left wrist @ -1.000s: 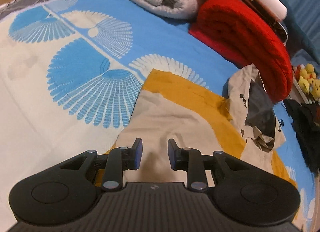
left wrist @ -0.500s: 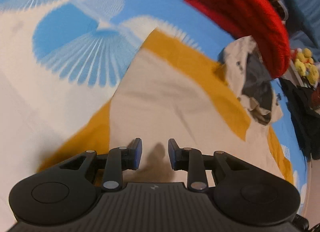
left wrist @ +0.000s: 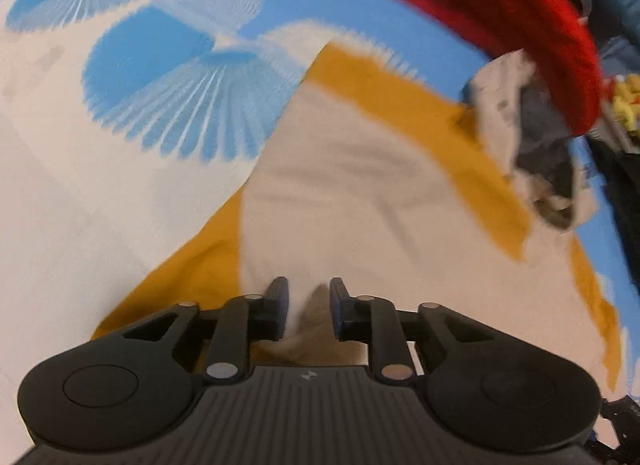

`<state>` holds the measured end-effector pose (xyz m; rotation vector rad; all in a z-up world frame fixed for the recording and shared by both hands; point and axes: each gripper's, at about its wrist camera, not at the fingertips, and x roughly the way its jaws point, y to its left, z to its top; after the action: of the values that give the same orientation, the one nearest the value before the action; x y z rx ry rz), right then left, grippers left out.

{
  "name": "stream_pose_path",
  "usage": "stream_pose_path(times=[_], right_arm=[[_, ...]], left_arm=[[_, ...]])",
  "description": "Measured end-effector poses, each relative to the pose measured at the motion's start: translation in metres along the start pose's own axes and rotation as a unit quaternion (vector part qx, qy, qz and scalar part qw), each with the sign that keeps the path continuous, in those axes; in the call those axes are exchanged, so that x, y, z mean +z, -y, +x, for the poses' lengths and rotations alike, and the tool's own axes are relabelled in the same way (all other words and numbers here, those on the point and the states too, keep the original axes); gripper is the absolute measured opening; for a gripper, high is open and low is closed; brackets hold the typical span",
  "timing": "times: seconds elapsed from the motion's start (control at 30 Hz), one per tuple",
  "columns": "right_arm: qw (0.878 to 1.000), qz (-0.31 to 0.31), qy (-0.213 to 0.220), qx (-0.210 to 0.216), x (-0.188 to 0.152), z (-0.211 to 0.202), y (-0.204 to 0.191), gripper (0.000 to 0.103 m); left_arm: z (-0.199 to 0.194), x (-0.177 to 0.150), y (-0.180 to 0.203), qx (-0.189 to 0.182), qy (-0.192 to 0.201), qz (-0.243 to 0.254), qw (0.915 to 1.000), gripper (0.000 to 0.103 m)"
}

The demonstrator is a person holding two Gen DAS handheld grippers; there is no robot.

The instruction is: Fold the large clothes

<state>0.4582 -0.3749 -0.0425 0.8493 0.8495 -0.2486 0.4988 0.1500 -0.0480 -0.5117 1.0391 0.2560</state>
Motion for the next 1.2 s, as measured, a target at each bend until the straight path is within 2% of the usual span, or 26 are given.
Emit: stream_pose_path(times=[0.07, 0.1, 0.2, 0.27, 0.37, 0.43, 0.5, 0.57, 0.6, 0.77, 1.0, 1.13, 1.2], right_arm=[[1.0, 0.001, 0.004, -0.002, 0.001, -0.005, 0.002, 0.046], [1.0, -0.002, 0.008, 0.0, 0.002, -0.008, 0.003, 0.046], [1.0, -0.011, 0.016, 0.006, 0.006, -0.014, -0.003, 0.046], [1.0, -0.016, 0.021, 0.007, 0.008, -0.018, -0.006, 0.046], [0.999, -0.025, 0.036, 0.005, 0.013, -0.028, -0.01, 0.046], [0.999, -0.027, 0.045, 0.002, 0.017, -0.03, -0.01, 0.046], [0.998, -0.022, 0.053, 0.0, 0.02, -0.037, -0.005, 0.046], [0.998, -0.021, 0.059, -0.003, 0.023, -0.042, -0.002, 0.046], [0.998, -0.023, 0.063, -0.005, 0.025, -0.045, 0.0, 0.046], [0.995, -0.038, 0.088, -0.016, 0.035, -0.065, 0.011, 0.046], [0.986, -0.069, 0.147, -0.029, 0.065, -0.098, 0.038, 0.046], [0.981, -0.054, 0.181, -0.038, 0.09, -0.114, 0.074, 0.046], [0.978, -0.034, 0.202, -0.04, 0.103, -0.121, 0.099, 0.046]], left_arm=[[-0.007, -0.001, 0.01, -0.011, 0.014, 0.023, 0.9996, 0.029], [-0.005, -0.002, 0.011, -0.016, 0.009, 0.028, 0.9994, 0.03], [0.015, -0.009, 0.001, -0.022, -0.046, -0.007, 0.9987, 0.03], [0.018, -0.012, -0.004, -0.013, -0.056, -0.016, 0.9982, 0.029], [0.001, -0.013, 0.014, -0.016, -0.019, 0.033, 0.9991, 0.033], [-0.003, -0.017, 0.025, -0.021, -0.006, 0.067, 0.9975, 0.042], [0.006, -0.023, 0.03, -0.023, -0.029, 0.082, 0.996, 0.048], [0.017, -0.029, 0.028, -0.023, -0.058, 0.069, 0.9957, 0.048], [0.015, -0.031, 0.029, -0.02, -0.057, 0.067, 0.996, 0.048], [-0.012, -0.032, 0.048, -0.04, -0.007, 0.114, 0.9926, 0.051], [-0.036, -0.048, 0.079, -0.03, 0.067, 0.216, 0.9736, 0.051], [-0.045, -0.054, 0.088, -0.032, 0.096, 0.253, 0.9623, 0.051], [-0.046, -0.055, 0.089, -0.036, 0.099, 0.256, 0.961, 0.052]])
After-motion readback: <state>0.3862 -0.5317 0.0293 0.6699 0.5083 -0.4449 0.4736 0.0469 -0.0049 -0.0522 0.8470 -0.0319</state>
